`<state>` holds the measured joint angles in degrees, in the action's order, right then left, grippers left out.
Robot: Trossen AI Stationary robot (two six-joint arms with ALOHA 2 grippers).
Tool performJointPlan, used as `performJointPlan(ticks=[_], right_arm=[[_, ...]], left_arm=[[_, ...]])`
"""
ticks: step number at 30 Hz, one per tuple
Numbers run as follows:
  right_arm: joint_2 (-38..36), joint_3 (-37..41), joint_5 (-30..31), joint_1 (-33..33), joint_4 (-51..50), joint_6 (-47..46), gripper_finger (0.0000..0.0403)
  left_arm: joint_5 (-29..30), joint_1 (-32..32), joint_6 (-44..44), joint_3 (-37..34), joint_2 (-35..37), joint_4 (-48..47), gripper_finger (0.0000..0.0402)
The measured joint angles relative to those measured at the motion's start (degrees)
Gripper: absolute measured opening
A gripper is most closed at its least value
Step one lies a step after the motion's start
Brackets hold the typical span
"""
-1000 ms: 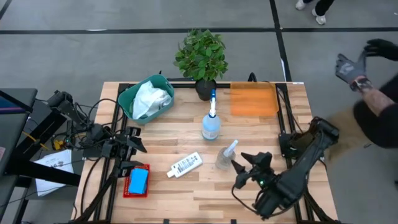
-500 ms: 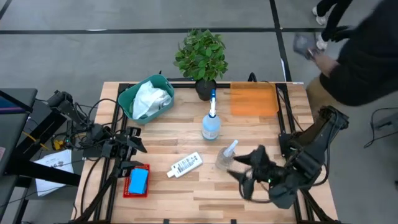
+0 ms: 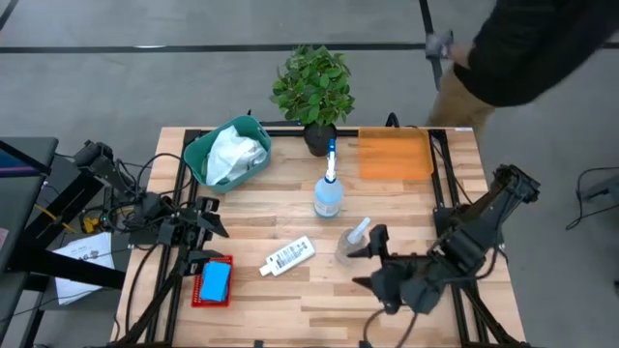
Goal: Pick & Place Kitchen Items
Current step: Put the transparent bottle into the orange bin
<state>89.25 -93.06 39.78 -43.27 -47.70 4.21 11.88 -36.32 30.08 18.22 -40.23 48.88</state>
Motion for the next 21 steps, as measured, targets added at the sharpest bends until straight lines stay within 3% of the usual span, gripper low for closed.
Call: performJointPlan(ticks=[10,21], right_arm=[[-0.11,-0.86,-15.81,9.06,-8.46,1.3,0.0264],[0.04,-4.63,-22.02,16.0,-16.78,2.42,0.0264]], left_arm=[[0.0,0.0,0.09,0.0,-0.01,-0.01,0.0205],[0.0,0.0,1.06,0.0,-0.01,-0.01,0.0205]])
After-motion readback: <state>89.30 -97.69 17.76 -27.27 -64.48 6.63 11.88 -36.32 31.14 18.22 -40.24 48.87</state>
